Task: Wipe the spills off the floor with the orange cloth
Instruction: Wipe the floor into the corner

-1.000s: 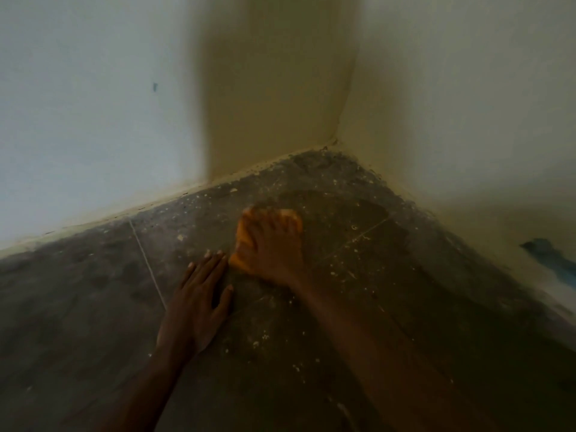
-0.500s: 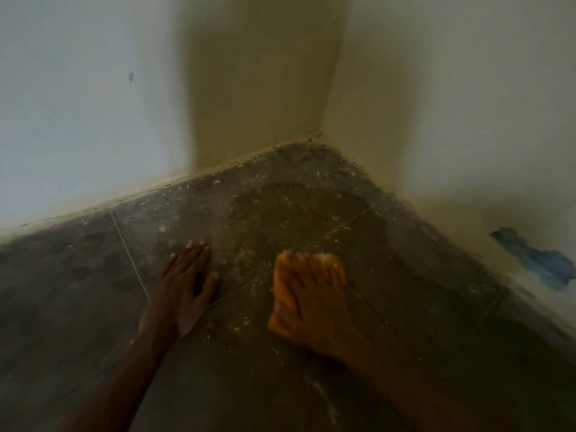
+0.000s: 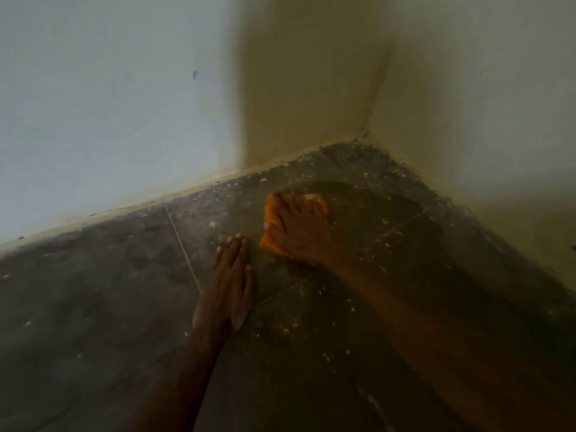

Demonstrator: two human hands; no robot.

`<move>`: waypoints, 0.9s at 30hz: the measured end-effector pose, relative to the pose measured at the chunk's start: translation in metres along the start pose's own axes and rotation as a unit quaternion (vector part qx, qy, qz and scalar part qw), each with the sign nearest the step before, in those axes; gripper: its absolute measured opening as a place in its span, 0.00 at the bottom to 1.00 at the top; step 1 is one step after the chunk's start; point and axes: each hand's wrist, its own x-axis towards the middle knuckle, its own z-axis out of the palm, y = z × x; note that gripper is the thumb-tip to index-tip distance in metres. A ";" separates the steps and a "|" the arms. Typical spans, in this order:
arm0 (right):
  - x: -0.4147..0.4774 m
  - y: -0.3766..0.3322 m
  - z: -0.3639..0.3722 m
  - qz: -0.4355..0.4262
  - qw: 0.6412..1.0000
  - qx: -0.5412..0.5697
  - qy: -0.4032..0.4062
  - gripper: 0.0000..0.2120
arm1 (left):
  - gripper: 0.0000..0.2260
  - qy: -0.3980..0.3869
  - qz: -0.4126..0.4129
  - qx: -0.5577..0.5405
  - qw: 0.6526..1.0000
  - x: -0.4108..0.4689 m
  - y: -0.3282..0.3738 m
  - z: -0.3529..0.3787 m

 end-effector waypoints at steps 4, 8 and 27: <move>-0.033 0.037 0.007 -0.017 1.000 -0.021 0.003 0.38 | 0.26 0.013 0.003 0.017 1.000 0.000 -0.004 0.001; 0.032 0.017 -0.008 0.119 0.993 0.010 -0.006 0.38 | 0.24 0.031 0.001 0.010 0.999 -0.002 -0.002 -0.001; -0.036 -0.108 0.034 -0.148 0.987 -0.051 0.034 0.34 | 0.39 -0.078 -0.107 0.136 0.982 -0.051 -0.103 -0.068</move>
